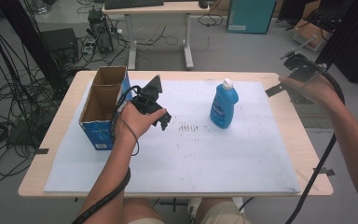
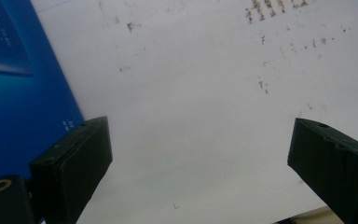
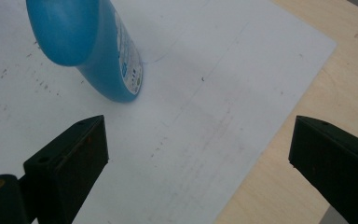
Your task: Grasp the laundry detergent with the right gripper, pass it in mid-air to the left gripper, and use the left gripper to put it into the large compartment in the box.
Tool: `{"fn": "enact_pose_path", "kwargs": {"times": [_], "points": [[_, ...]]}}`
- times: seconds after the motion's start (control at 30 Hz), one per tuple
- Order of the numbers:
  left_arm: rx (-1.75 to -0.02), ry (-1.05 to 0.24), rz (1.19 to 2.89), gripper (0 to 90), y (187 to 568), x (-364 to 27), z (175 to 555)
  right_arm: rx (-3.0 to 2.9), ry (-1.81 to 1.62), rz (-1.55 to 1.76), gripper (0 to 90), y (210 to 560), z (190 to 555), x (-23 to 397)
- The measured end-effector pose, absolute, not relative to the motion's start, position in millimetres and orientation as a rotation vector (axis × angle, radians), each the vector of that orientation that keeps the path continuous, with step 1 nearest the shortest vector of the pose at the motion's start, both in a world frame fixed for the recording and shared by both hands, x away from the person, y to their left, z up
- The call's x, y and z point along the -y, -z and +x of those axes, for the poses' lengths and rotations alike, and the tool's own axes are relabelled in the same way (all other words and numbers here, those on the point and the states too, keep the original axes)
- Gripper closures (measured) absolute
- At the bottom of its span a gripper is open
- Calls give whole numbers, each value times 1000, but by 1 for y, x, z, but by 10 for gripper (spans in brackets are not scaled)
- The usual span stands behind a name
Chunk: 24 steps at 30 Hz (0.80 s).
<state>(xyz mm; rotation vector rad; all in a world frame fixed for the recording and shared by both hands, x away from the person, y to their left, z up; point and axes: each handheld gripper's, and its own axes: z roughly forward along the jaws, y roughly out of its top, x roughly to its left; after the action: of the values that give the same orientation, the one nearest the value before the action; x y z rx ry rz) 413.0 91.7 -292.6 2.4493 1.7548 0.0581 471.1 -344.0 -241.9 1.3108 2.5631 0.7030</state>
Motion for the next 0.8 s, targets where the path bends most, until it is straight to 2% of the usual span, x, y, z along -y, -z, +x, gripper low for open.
{"fn": "enact_pose_path", "kwargs": {"times": [0.8], "points": [[-1756, -60, 2437, 67, 297, -99, 410, -2534, -915, 1146, 36, 293, 432, 343]]}}
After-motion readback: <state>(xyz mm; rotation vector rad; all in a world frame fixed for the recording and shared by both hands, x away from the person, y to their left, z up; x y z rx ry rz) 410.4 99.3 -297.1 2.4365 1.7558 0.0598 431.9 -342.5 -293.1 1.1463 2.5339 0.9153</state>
